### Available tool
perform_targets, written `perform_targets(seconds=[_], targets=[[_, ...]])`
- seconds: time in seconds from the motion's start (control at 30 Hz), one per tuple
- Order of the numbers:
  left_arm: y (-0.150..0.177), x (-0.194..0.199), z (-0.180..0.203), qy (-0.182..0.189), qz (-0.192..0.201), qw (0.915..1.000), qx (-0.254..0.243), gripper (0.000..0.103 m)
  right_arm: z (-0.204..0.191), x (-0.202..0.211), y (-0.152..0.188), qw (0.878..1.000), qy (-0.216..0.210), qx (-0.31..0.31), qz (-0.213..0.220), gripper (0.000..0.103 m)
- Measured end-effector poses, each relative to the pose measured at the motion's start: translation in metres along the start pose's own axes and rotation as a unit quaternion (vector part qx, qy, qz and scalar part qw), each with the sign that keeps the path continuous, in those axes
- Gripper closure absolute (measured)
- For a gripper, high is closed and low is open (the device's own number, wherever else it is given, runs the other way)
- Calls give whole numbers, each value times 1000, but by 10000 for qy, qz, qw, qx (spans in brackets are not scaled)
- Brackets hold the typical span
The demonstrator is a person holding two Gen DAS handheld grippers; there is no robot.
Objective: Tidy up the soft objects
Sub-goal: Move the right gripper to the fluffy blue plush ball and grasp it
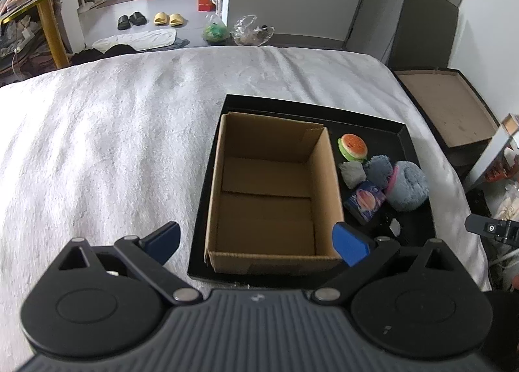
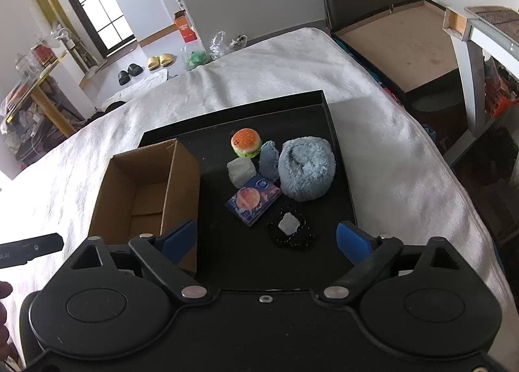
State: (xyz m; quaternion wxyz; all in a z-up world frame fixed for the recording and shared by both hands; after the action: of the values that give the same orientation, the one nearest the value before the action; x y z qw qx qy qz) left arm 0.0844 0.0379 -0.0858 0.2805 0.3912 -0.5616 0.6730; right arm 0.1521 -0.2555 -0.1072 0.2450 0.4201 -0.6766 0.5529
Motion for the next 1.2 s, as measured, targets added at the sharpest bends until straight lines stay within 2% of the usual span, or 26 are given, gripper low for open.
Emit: perform_targets(seconds=[0.1,0.3,0.43,0.63,1.0,1.2], targets=[[-5,-9,-3,-53,-39,10000,64,4,4,-8,-6,10000,6,-60,-5,11],[-13,-27,-8,-120,-132,9998,117,15,11,-27,-17,9999,31,-144,-74,15],[-17,-41,-12,-174,-231,9994,176,16,14,-40,-24,9997,67,-177,-129,15],[-24,-62,-18,-321,-324,9987,239,32,19,-62,-32,9994,135,-220,-250,15],[-32,-101,-30,-475,-608,9961,422,42,28,-108,-45,9977,327,-288,-516,16],[-32,-122,-37,-583,-800,9938,506,53,32,-135,-48,9962,432,-289,-702,16]])
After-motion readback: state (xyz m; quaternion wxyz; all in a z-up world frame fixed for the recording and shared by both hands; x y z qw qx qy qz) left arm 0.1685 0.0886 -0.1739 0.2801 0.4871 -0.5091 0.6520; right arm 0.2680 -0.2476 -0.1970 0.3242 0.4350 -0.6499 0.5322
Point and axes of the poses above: each gripper's, at about its wrist camera, not at the fingertips, and x roughly against the way its jaws point, z to its right, y to its underside, the point moved 6 cm from there along -x, roughly the way its jaws point, and after that the axes turned 4 degrees about -x, right-handed, at the moved point
